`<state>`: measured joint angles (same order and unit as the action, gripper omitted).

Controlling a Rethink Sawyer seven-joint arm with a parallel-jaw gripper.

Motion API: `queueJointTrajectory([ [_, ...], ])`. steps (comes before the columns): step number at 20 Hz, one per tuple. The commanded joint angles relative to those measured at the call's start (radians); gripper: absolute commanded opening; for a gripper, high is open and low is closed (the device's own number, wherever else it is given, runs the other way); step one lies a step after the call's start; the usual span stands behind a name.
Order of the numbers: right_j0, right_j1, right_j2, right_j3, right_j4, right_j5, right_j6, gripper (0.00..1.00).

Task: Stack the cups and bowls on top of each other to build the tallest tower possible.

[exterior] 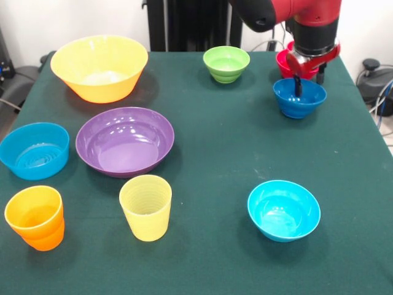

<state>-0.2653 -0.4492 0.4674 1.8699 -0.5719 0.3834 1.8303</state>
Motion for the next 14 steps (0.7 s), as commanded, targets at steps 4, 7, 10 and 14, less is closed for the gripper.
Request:
queueJointTrajectory([
  [4, -0.012, -0.013, 0.029, -0.048, -0.055, 0.021, -0.055, 1.00],
  [7, -0.023, 0.021, 0.047, -0.086, -0.049, 0.054, -0.093, 1.00],
  [10, -0.022, -0.018, 0.046, -0.069, -0.049, 0.052, -0.084, 1.00],
  [14, -0.066, -0.158, 0.102, 0.001, 0.026, 0.177, -0.128, 1.00],
])
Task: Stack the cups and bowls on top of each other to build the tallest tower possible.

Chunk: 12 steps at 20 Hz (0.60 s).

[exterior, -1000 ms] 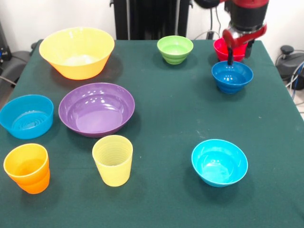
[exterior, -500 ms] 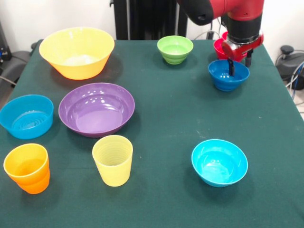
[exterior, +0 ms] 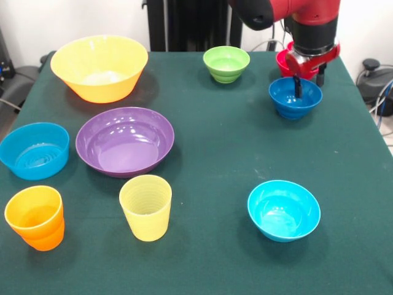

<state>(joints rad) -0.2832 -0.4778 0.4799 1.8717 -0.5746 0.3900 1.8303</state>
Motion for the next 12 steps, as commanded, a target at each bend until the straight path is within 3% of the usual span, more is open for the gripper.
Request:
queueJointTrajectory([
  [1, -0.057, -0.158, 0.106, 0.017, 0.051, 0.206, -0.133, 1.00],
  [3, -0.072, -0.219, 0.145, 0.058, 0.089, 0.259, -0.136, 1.00],
  [8, -0.039, -0.411, 0.194, 0.158, 0.223, 0.395, -0.061, 1.00],
  [12, -0.017, -0.531, 0.214, 0.185, 0.323, 0.485, -0.030, 1.00],
])
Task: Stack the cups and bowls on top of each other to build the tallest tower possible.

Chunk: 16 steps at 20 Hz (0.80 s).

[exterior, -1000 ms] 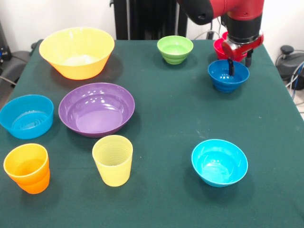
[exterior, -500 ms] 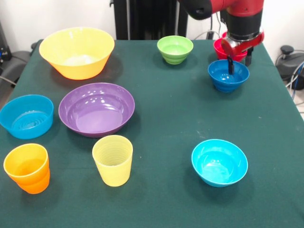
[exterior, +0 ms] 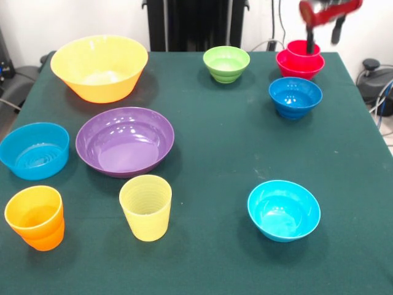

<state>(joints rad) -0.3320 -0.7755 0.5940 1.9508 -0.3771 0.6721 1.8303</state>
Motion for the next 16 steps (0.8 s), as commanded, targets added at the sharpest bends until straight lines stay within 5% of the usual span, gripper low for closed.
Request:
queueJointTrajectory([
  [1, 0.039, -0.250, 0.093, 0.101, 0.138, 0.222, -0.022, 1.00],
  [4, 0.057, -0.245, 0.063, 0.043, 0.113, 0.245, -0.023, 1.00],
  [10, 0.009, 0.020, -0.011, -0.144, -0.058, 0.156, -0.116, 1.00],
  [16, -0.061, 0.114, -0.007, -0.201, -0.122, 0.115, -0.173, 1.00],
])
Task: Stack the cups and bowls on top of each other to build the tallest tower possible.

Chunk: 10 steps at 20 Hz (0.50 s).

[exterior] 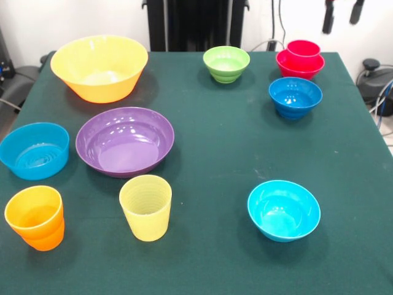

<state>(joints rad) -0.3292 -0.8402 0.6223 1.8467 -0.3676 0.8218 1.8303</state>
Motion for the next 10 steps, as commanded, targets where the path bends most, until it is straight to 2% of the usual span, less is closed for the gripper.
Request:
queueJointTrajectory([
  [1, -0.070, 0.195, -0.035, -0.108, -0.143, -0.037, -0.175, 1.00],
  [4, -0.096, 0.220, -0.024, -0.124, -0.162, -0.019, -0.186, 1.00],
  [7, -0.130, 0.207, -0.004, -0.128, -0.165, 0.021, -0.204, 1.00],
  [10, -0.193, 0.173, 0.036, -0.116, -0.154, 0.070, -0.265, 1.00],
])
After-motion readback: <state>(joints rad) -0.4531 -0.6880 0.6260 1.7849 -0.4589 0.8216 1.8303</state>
